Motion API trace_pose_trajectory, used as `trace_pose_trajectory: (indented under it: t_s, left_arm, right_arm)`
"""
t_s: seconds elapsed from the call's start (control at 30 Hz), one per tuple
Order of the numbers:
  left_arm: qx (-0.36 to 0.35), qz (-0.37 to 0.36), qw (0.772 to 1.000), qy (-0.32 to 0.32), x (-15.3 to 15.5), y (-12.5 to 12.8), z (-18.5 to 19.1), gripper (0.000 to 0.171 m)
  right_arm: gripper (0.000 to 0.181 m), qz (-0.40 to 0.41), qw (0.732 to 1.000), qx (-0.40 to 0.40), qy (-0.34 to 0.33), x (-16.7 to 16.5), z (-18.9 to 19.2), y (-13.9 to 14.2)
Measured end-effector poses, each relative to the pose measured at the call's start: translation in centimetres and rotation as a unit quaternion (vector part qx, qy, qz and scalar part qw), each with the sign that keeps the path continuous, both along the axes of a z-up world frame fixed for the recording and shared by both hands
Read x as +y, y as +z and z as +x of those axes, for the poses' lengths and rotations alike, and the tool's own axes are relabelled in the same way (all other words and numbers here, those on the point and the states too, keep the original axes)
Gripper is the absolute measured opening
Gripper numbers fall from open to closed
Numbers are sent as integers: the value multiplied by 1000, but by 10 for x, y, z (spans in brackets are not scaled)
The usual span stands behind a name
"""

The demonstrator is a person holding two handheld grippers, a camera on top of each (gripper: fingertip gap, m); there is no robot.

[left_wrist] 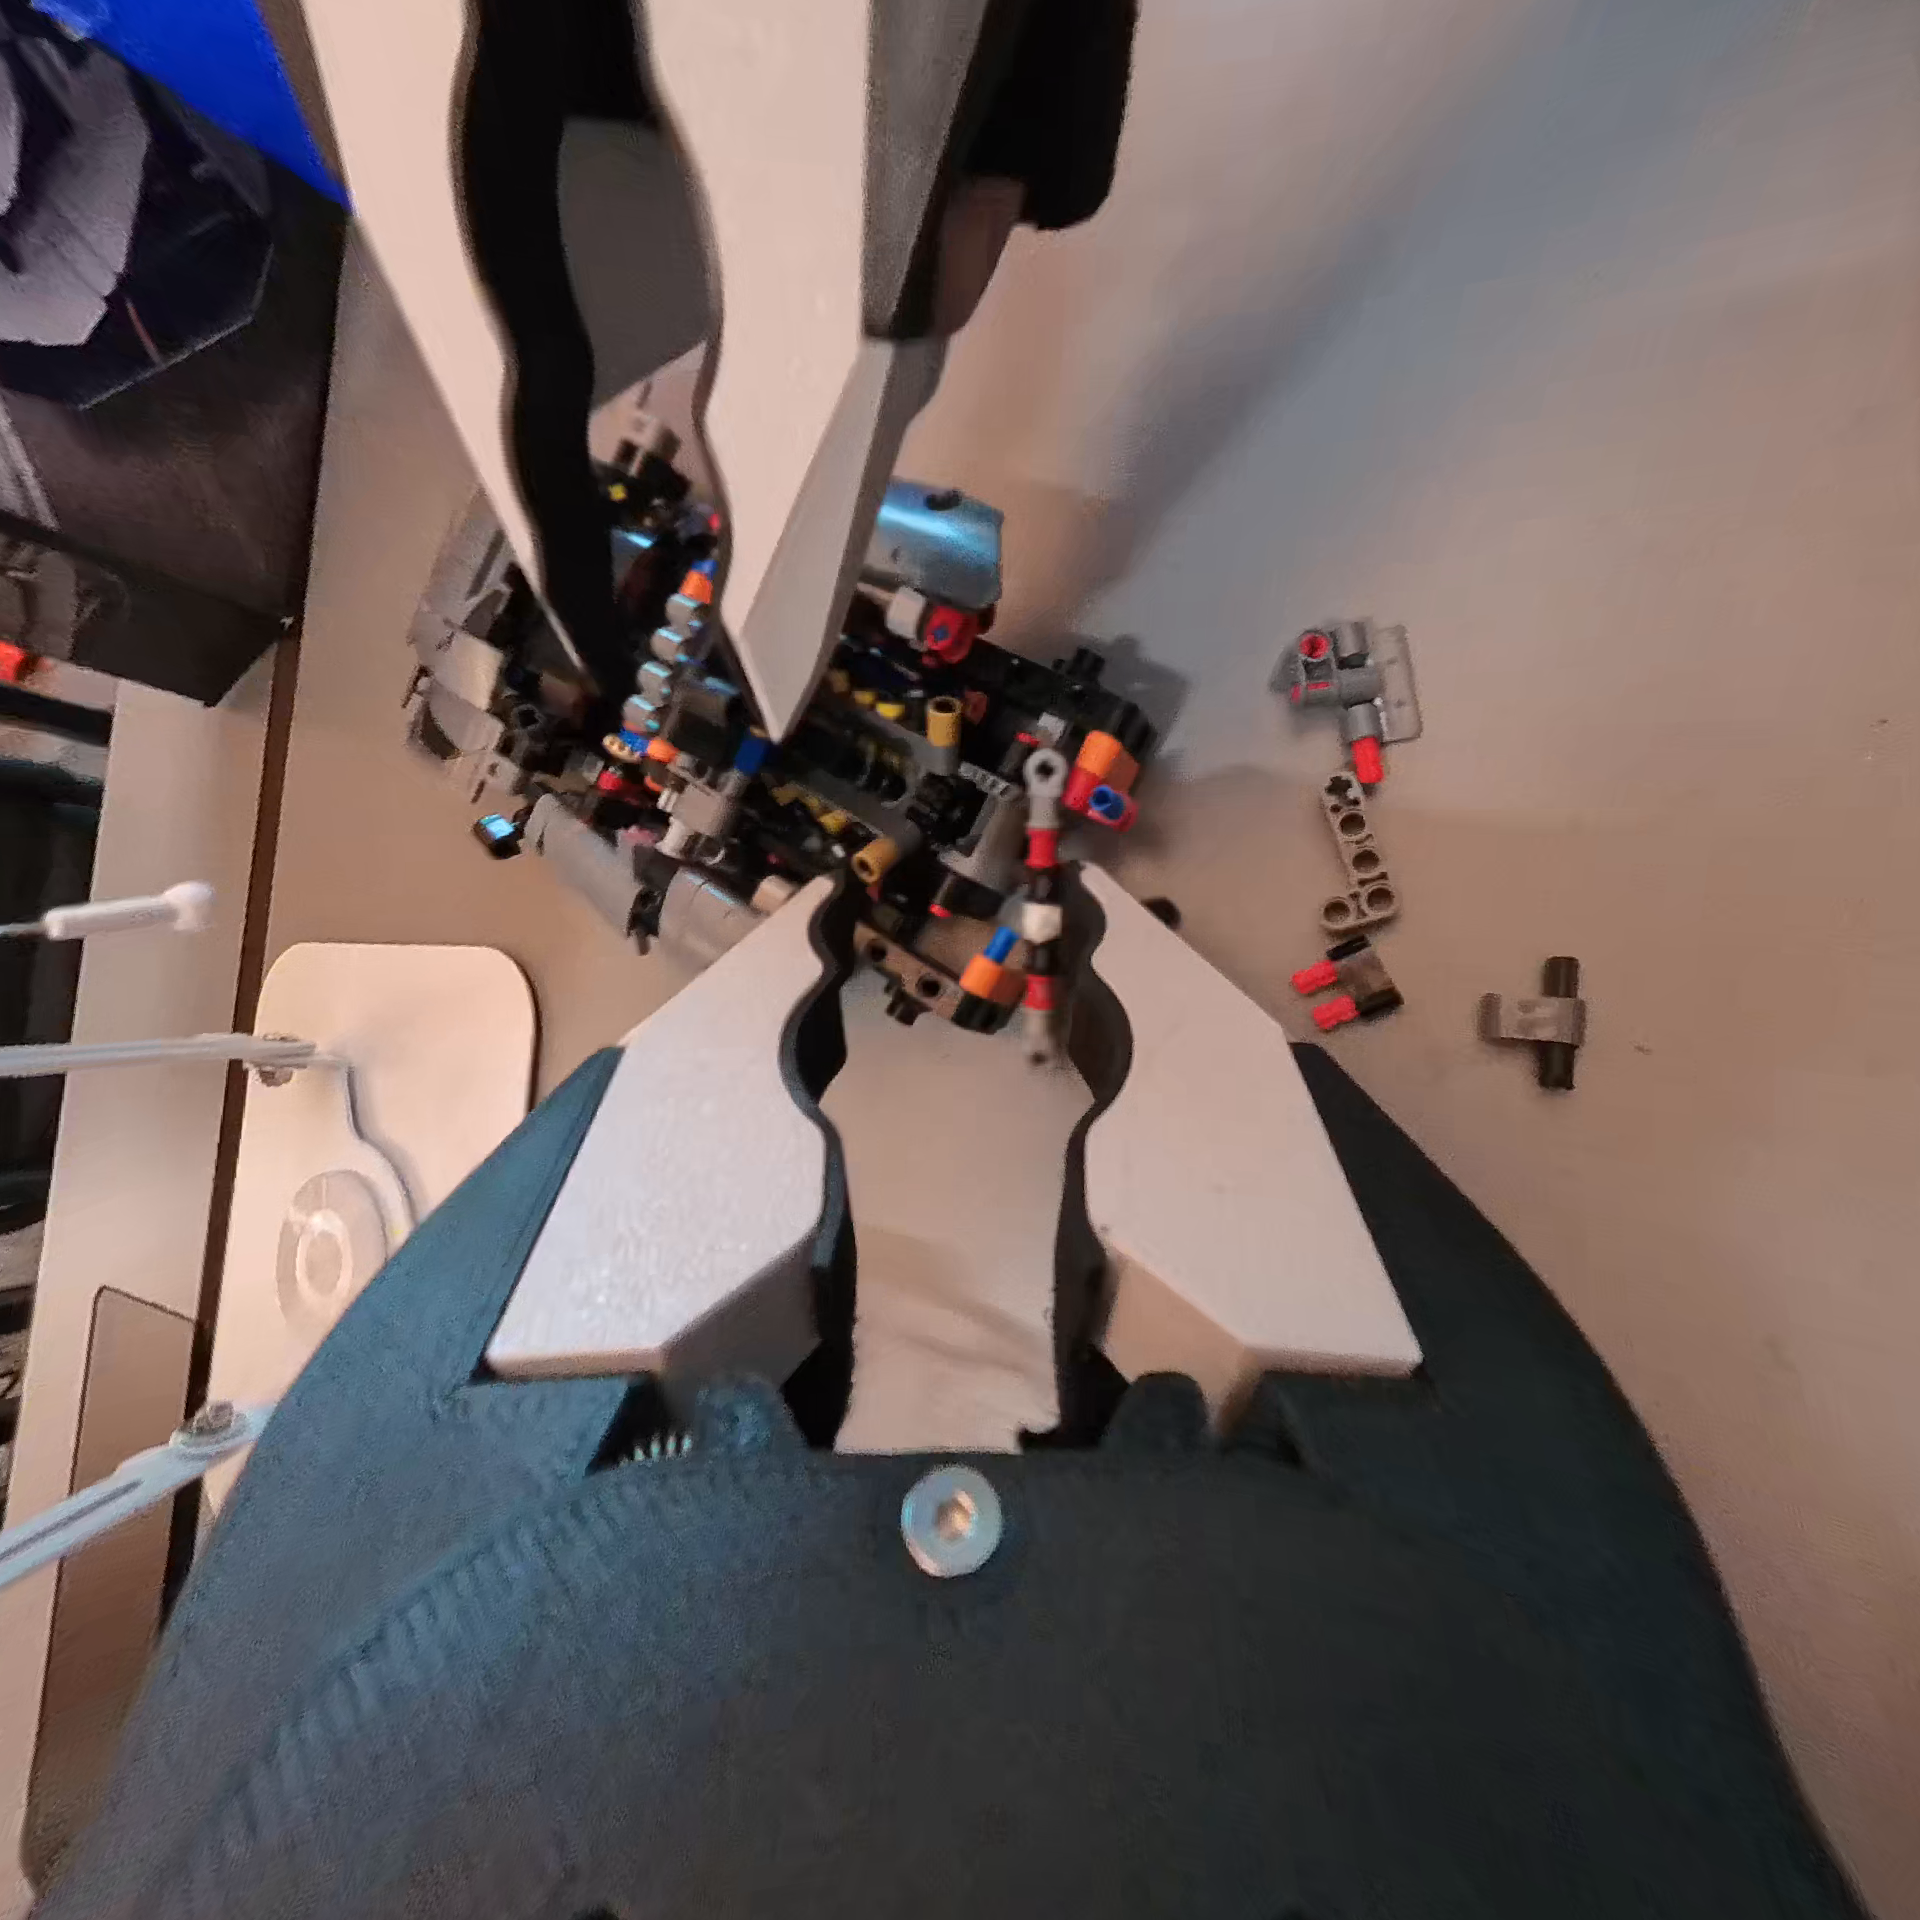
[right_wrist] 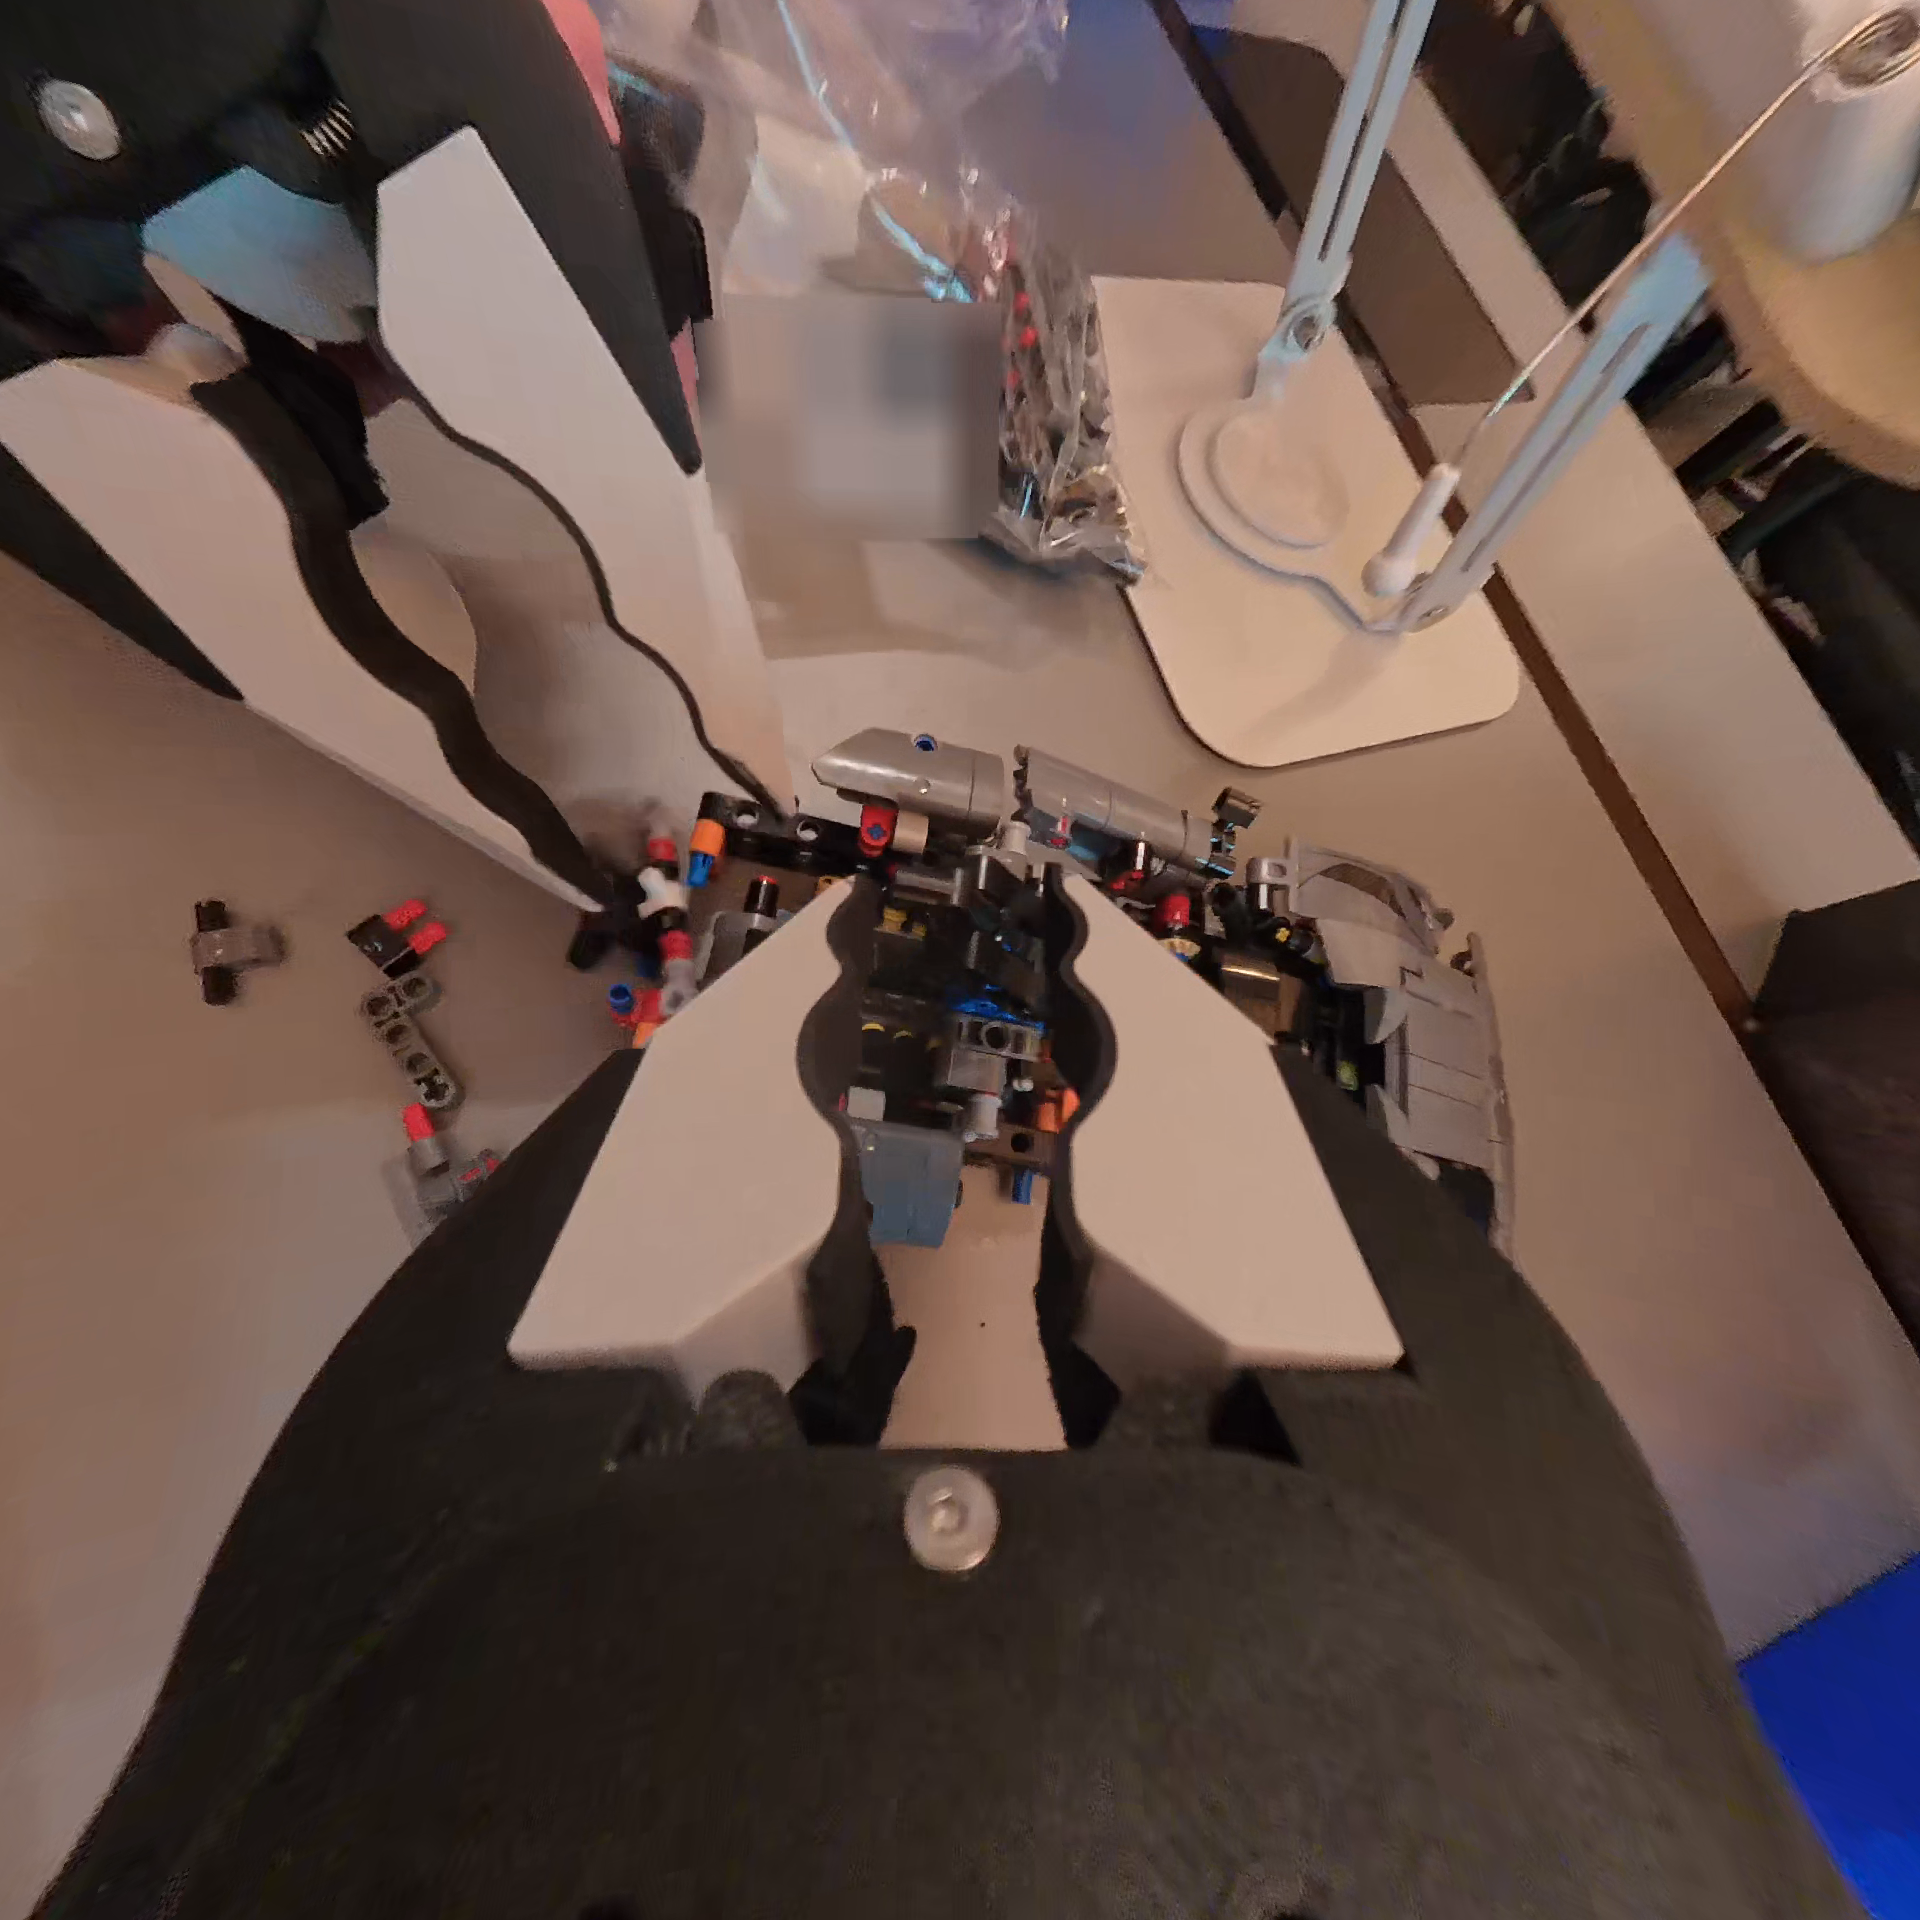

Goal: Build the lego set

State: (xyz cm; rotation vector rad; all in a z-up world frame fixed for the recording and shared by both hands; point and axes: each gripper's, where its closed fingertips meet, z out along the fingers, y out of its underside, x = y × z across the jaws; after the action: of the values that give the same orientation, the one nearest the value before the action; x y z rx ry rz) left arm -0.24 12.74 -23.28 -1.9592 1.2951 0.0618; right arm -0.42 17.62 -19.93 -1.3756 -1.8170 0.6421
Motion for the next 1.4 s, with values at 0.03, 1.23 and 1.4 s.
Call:
trace_pose_trajectory:
  t_s: [0.03, 1.23, 1.4]
  left_arm:
    - [-8, 2, 1000, 8, 2, 3, -3, 38]
    - [-244, -107, 943, 199, 46, -3, -41, 32]
    - [-373, -132, 895, 208, 46, 20, -52, 32]
  right_arm:
    - [30, -3, 1000, 6, -5, 2, 2, 3]
    - [21, -3, 999, -41, -14, 9, -2, -24]
    - [19, 5, 999, -37, -7, 8, -3, -24]
